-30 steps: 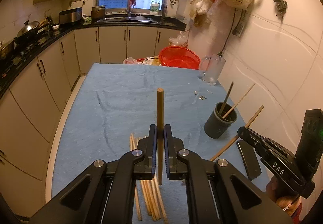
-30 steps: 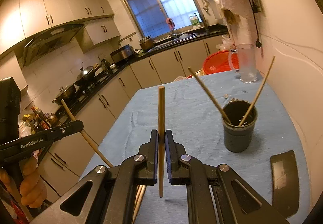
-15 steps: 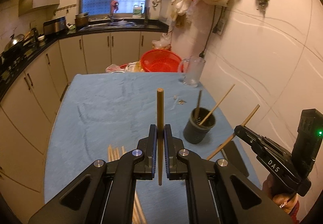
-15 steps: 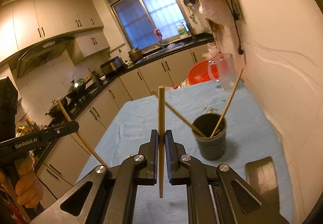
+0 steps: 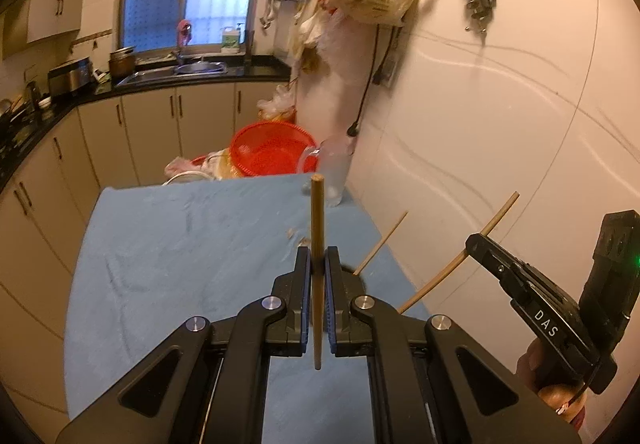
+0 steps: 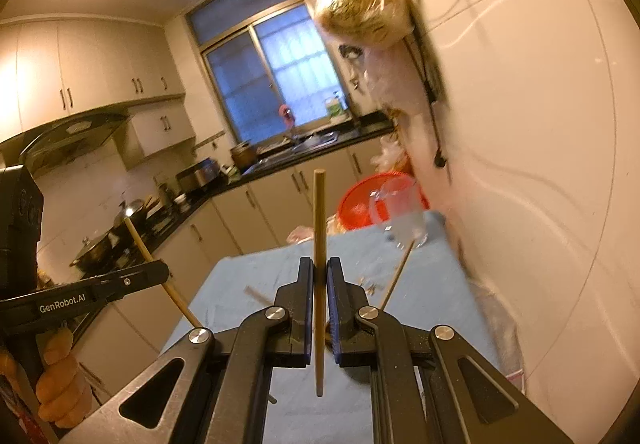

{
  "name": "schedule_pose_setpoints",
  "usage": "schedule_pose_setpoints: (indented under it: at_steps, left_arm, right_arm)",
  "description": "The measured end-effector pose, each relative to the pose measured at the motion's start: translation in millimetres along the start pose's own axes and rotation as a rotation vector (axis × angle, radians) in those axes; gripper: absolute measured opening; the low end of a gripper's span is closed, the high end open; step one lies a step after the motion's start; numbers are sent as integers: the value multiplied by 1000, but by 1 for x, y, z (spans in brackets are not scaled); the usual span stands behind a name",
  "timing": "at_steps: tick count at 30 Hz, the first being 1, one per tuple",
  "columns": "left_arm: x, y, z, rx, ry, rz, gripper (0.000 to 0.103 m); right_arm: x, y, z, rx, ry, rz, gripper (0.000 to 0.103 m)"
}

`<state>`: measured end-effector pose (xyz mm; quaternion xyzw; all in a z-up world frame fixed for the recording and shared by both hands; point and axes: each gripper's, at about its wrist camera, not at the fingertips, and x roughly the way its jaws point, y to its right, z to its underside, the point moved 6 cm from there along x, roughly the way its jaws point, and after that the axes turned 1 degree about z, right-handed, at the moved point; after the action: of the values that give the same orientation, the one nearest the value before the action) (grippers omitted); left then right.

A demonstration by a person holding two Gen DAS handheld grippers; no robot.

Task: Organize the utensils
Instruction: 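Lower the left gripper's chopstick into the cup and open while the right gripper releases its own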

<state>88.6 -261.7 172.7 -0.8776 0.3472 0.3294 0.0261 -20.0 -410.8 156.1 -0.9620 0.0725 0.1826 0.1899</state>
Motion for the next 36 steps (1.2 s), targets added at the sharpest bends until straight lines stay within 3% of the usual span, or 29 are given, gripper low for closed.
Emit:
schedule_pose_setpoints:
  at_steps: [5,12,22,29,30,33,36]
  left_arm:
    - [17,15,-22,12,27,16,6]
    - [60,19,-34,0,28,15,6]
    - [127,2,-17,-34,-81,1,6]
    - [145,-2,-6,-38,-117,-16,6]
    - [145,-2,-6,-36,-116,-18,6]
    - [139,-1,-8,-40,-104,-16,9]
    - [127,0,-10,-39,-82,-16,19]
  right_arm:
    - [5,14,-22,11,33,27,7]
    - [36,22,-29,-12,31,77,7]
    - [94,46,-4,24,-80,83,8]
    - [119,60,12,64,-155,80,9]
    - [120,62,12,68,-159,79,11]
    - [118,65,10,78,-153,80,30]
    - [104,63,3,77,-118,79,33]
